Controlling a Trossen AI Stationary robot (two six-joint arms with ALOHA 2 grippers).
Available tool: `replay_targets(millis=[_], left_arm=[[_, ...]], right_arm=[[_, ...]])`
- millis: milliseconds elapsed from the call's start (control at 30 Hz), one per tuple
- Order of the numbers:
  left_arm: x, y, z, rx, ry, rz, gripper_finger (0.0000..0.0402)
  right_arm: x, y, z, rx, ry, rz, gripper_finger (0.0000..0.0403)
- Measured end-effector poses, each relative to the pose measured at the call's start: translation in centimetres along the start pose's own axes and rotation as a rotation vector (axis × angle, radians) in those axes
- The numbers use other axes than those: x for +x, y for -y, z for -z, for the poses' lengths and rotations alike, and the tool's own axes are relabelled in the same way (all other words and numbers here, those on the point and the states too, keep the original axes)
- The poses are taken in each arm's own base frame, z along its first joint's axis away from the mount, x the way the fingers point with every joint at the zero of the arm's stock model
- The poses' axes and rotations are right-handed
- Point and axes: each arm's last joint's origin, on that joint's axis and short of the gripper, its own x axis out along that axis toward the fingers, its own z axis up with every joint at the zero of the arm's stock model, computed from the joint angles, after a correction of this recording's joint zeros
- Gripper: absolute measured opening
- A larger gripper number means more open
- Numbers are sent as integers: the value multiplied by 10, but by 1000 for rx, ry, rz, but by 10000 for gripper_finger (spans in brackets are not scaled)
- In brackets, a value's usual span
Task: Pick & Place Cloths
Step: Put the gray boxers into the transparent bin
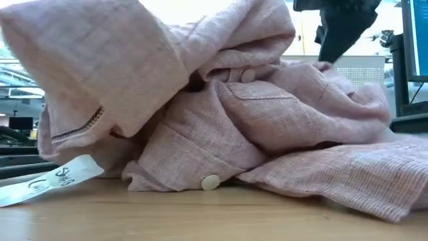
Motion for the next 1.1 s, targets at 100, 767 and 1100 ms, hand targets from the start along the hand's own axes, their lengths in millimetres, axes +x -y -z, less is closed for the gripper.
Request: replay_targets(millis=[100, 767, 1100], left_arm=[[0, 0, 0, -6, 0, 0, 3], [0, 0, 0, 4, 0, -2, 18], [0, 0, 0, 33, -1, -2, 21]], right_arm=[[-10, 1, 5, 45, -3, -13, 0], [-45, -16, 73, 21, -620, -169, 0], [4, -37, 101, 109, -583, -424, 0]])
